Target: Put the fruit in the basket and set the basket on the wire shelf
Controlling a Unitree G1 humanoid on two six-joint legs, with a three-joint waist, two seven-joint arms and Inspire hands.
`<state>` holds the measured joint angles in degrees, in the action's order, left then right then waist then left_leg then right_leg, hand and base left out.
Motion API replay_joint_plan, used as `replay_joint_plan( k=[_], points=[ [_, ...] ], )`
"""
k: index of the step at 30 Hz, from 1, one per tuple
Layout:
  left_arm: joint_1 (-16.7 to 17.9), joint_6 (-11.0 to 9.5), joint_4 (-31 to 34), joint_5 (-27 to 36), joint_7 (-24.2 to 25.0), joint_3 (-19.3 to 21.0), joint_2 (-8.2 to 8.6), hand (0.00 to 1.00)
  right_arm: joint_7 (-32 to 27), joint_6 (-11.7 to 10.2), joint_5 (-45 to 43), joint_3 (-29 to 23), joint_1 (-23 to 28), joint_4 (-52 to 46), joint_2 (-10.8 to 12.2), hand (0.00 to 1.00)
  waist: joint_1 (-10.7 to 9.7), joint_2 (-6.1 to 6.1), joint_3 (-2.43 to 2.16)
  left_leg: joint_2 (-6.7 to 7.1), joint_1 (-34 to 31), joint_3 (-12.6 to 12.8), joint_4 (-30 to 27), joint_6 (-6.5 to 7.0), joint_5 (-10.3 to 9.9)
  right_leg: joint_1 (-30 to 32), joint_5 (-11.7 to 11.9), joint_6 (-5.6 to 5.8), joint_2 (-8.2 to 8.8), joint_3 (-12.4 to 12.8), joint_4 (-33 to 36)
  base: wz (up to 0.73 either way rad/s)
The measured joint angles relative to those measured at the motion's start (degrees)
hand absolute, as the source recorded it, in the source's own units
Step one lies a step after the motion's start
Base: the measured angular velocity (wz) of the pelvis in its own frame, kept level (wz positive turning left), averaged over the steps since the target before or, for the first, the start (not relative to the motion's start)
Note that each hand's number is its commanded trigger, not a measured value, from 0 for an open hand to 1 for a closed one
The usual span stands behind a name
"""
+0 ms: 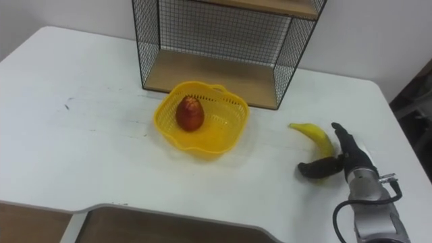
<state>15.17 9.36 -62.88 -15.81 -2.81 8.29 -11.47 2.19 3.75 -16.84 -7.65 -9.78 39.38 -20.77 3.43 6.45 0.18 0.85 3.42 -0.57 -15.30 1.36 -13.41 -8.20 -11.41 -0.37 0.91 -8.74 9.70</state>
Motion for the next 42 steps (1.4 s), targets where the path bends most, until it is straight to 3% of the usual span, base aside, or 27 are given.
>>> replay_joint_plan(
  k=[13,14,15,16,17,24,32,36,42],
  points=[
    [0.0,0.3,0.0,0.0,0.0,0.0,-0.04,0.0,1.7,-0.6,0.0,-0.2,0.4,4.0,0.2,0.0,0.1,-1.14,-0.68,0.01,0.5,-0.6,-0.9,-0.04,-0.1,-1.3,0.1,-0.05,0.05,-0.9,0.0,0.03],
    [0.1,0.3,-0.1,0.0,0.0,-0.1,-0.08,0.0,1.7,-0.8,0.0,-0.1,0.3,4.3,0.2,0.21,0.2,-1.26,-0.68,0.01,0.4,-0.7,-1.1,-0.02,-0.1,-1.3,0.1,-0.04,0.05,-0.9,0.0,0.03],
    [0.2,0.3,-0.2,0.0,0.0,-0.1,-0.1,0.0,1.7,-1.0,0.0,-0.1,0.3,4.6,0.2,0.51,0.2,-1.3,-0.69,0.01,0.4,-0.7,-1.1,-0.02,-0.1,-1.3,0.1,-0.03,0.05,-0.9,0.0,0.05],
    [0.6,0.3,-0.3,0.0,0.0,-0.1,-0.11,0.0,1.7,-1.2,0.0,-0.2,0.4,5.0,0.2,0.97,0.2,-1.33,-0.68,0.02,0.4,-0.8,-1.3,0.01,-0.1,-1.5,0.1,-0.02,0.05,-1.0,0.0,0.09],
    [0.8,0.3,-0.3,0.0,0.0,-0.1,-0.11,0.0,1.5,-1.3,0.0,-0.2,0.7,5.1,0.2,1.0,0.2,-1.32,-0.68,0.09,0.5,-1.1,-1.4,0.01,-0.1,-1.8,0.1,-0.01,0.09,-1.4,-0.1,0.12],
    [0.7,0.7,-1.3,-0.1,-0.1,-0.1,-0.15,0.0,-3.1,-2.4,-1.5,-0.4,0.8,7.3,-0.1,1.0,0.4,-1.33,-0.67,0.13,1.0,-1.6,-1.3,-0.01,-0.1,-2.6,0.0,-0.03,0.01,-1.4,-0.4,0.04],
    [0.1,0.7,-1.3,-1.1,-0.4,-0.3,-0.21,0.0,-6.3,-2.4,-6.1,-0.4,0.6,9.0,-3.0,1.0,1.6,-0.96,-0.46,0.22,1.3,-2.0,-0.1,-0.14,-0.2,-3.0,0.0,-0.06,-0.07,-1.6,-1.2,0.02],
    [-0.3,0.7,-1.5,-1.7,-0.3,-0.6,-0.28,0.0,-6.3,-2.4,-5.6,-0.6,0.6,9.2,-2.7,1.0,1.0,-0.65,-0.28,0.27,1.2,-2.7,-0.1,-0.25,-0.3,-3.1,0.0,-0.06,-0.1,-2.5,-1.1,0.05],
    [-1.4,0.6,-1.8,-2.0,0.0,-1.1,-0.22,0.0,-6.3,-2.4,-4.9,-1.8,0.4,9.2,-1.4,1.0,0.9,-0.91,-0.4,0.18,0.9,-2.7,-0.7,-0.31,-0.6,-2.8,0.1,-0.12,-0.11,-2.4,-0.8,-0.02]
  ],
)
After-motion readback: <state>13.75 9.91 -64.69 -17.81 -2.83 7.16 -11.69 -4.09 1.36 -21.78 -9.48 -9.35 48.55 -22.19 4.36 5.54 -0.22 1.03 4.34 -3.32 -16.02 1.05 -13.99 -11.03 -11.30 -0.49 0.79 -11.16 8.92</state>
